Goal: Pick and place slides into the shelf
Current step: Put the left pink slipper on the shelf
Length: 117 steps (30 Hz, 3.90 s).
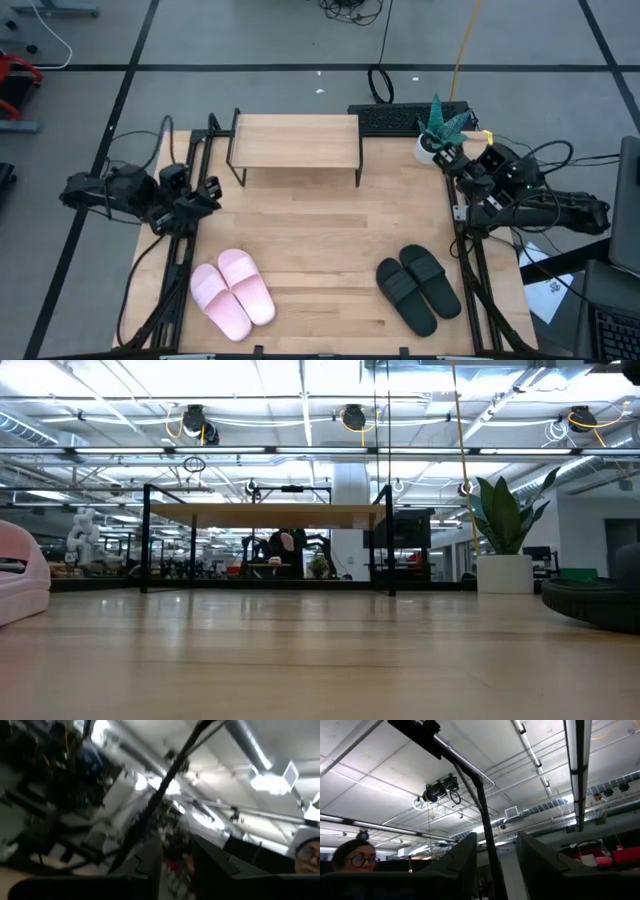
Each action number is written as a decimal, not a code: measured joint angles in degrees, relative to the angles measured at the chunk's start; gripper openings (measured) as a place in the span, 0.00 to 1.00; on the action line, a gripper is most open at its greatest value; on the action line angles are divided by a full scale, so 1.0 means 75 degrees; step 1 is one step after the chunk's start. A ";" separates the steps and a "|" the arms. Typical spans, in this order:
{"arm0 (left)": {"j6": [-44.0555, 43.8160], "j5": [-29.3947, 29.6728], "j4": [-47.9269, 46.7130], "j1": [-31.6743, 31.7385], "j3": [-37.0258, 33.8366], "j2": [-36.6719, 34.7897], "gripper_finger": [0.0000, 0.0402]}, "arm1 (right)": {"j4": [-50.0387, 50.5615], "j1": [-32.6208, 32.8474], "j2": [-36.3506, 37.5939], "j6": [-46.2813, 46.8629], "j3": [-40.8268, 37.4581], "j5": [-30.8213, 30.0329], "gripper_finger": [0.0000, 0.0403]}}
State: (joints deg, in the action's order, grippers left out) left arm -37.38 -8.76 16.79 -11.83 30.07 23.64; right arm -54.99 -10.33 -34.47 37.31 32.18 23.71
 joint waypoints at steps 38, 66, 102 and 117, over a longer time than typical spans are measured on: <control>-0.5218 0.0392 -0.6098 -0.3135 0.2491 0.3604 0.26 | 0.0053 0.1851 -0.1060 -0.1444 0.0717 -0.0383 0.32; -0.6086 0.2381 -0.7157 -0.4441 0.5323 0.6121 0.26 | 0.0464 0.1843 -0.1057 -0.1531 0.0717 -0.0353 0.32; -0.9059 0.2181 -1.1255 -0.4146 0.9220 1.0558 0.26 | 0.0680 0.1840 -0.0599 -0.1756 0.0717 -0.0336 0.32; -0.8673 0.2335 -1.1237 -0.4061 0.9220 1.0558 0.26 | 0.0781 0.1831 -0.0588 -0.1759 0.0717 -0.0324 0.32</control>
State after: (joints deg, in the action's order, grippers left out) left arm -102.43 8.75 -67.49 -42.28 99.22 102.83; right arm -49.13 3.40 -38.87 24.11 37.56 21.28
